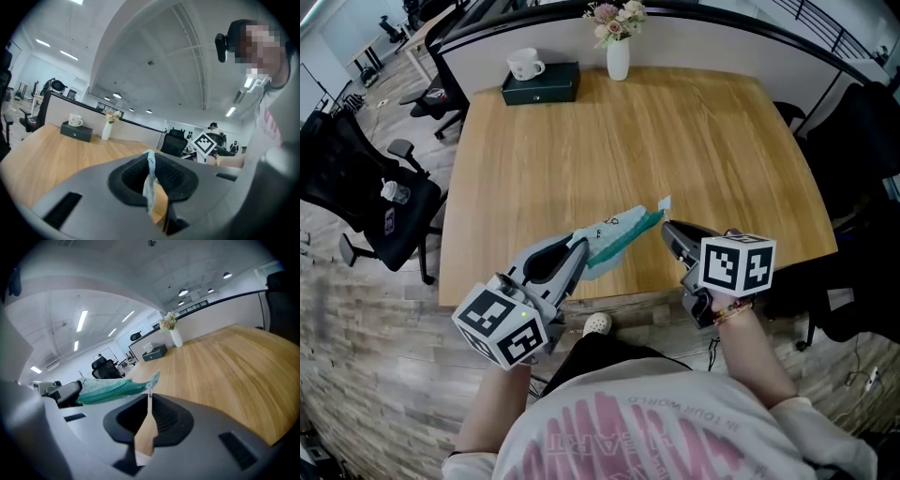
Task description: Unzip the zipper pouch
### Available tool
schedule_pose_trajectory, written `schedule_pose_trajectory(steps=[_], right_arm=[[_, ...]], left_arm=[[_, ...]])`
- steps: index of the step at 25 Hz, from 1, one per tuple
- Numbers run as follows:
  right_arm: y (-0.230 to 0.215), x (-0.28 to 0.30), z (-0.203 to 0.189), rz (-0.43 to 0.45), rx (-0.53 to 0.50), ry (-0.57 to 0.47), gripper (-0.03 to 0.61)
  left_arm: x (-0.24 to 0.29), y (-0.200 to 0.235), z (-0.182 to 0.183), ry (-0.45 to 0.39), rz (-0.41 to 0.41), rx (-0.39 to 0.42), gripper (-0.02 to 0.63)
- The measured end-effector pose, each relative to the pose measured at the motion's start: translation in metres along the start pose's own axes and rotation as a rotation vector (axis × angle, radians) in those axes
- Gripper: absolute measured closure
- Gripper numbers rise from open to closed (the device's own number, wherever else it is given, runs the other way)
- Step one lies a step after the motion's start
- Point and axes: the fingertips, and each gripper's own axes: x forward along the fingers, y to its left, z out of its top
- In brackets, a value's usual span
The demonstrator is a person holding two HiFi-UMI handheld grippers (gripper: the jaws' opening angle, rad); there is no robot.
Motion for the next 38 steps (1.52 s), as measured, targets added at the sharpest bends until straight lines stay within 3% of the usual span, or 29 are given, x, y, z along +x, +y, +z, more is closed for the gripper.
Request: schedule_pose_trajectory(steps=[4, 10, 15, 24, 38], right_arm=[[-0.004, 0.008, -0.015, -0.042, 0.036, 0.015, 0.474], [0.011, 0.003, -0.013, -0.049, -0.017, -0.046, 0.516], [0.015, -0.012, 0.012, -0.068, -0.006, -0.164, 0.578], [0.006, -0.043, 0.029, -0.087, 0.022, -0.294, 0.580], [-0.006, -0.071, 0.001, -0.110, -0.013, -0.260, 0.578]], left_arm=[[-0.005, 0.018, -0.012, -0.016, 0.155, -0.042, 0.571], [-0.023, 0.040, -0.026, -0.043, 0.352, -0.086, 0.570], [-0.037, 0.044, -0.019, -0.100, 0.401, -0.099, 0.569], [-0.060, 0.053, -0.009, -0.170, 0.497, -0.088, 0.569], [-0.076, 0.027, -0.027, -0.198, 0.539, -0.152, 0.569]])
